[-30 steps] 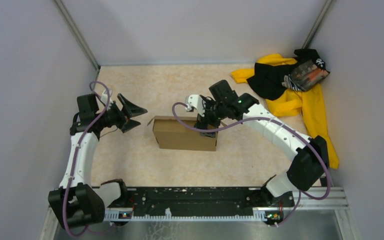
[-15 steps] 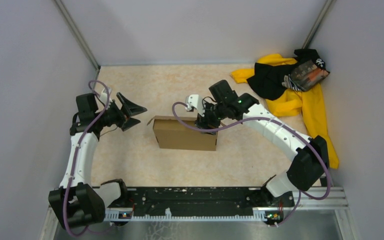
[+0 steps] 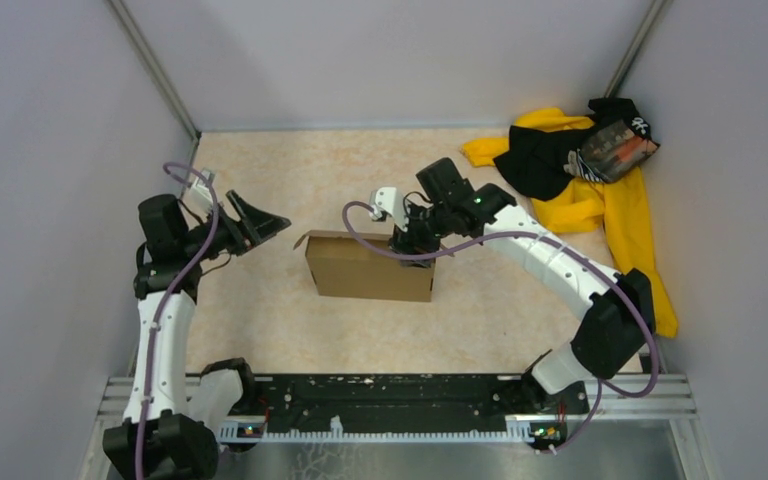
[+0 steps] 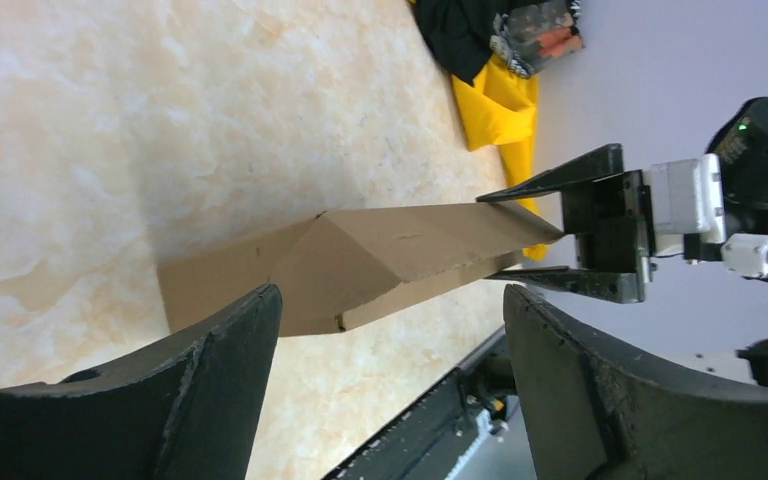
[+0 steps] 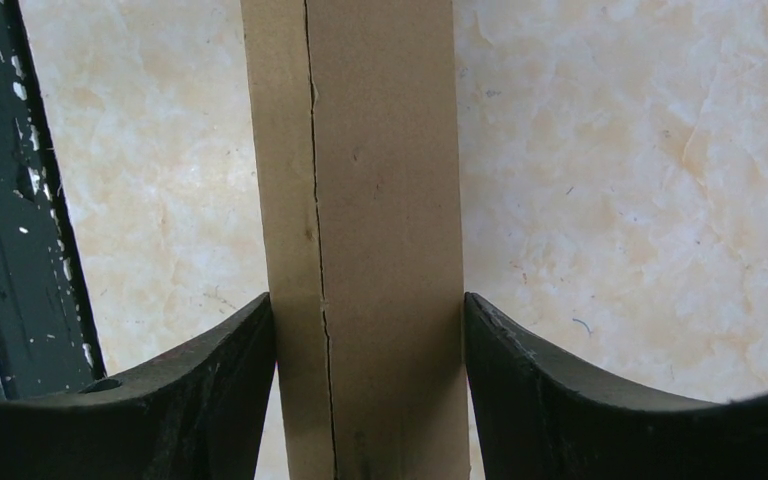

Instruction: Fold the paper box

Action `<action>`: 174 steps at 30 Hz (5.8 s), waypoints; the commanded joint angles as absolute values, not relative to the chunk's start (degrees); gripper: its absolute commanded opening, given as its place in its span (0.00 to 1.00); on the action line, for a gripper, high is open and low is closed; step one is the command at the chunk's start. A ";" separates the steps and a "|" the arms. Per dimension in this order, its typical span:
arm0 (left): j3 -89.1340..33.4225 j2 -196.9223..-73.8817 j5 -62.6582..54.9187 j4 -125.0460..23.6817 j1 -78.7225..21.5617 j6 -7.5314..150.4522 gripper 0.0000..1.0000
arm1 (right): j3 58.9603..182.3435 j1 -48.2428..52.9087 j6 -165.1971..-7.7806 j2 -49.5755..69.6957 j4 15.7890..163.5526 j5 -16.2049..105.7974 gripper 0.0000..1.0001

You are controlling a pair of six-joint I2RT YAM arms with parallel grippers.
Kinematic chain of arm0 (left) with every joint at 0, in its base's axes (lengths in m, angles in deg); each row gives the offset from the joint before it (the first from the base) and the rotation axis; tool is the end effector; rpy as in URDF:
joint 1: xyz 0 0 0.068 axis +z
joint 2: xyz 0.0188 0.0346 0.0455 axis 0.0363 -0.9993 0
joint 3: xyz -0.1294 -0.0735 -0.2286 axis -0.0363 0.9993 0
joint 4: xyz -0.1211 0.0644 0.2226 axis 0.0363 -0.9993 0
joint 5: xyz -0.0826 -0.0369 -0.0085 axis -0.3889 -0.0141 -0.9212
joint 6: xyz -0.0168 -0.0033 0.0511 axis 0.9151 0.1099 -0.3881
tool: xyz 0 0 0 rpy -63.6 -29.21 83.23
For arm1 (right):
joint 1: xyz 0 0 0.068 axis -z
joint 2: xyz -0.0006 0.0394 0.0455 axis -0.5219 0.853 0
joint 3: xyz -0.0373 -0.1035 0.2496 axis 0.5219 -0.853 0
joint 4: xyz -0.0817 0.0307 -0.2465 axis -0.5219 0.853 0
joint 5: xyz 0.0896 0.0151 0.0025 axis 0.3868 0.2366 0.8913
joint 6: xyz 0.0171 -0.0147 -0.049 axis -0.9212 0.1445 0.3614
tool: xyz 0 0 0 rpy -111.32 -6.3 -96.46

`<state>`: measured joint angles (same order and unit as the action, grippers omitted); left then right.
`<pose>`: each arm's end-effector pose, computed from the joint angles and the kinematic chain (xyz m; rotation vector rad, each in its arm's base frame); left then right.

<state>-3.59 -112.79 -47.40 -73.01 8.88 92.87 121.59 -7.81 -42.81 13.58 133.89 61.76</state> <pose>0.1983 0.0100 0.3219 -0.1687 1.9998 -1.1467 0.2309 0.2080 0.3166 -1.6519 1.8179 0.5514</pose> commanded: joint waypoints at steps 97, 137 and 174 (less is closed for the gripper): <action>-11.65 -115.39 -8.66 -82.71 -25.35 64.32 0.27 | 114.67 -9.05 -50.63 6.96 134.29 60.59 0.43; -30.39 -128.03 -4.97 -98.92 -25.63 66.61 0.00 | 111.93 -12.98 -51.02 6.15 131.32 55.86 0.38; -41.90 -134.70 -7.49 -108.06 -25.64 70.56 0.00 | 107.88 -19.40 -50.88 3.97 127.09 45.85 0.35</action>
<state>-38.71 -134.63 -5.00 -110.46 -25.46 69.07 110.64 -17.38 -53.35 3.13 125.89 48.09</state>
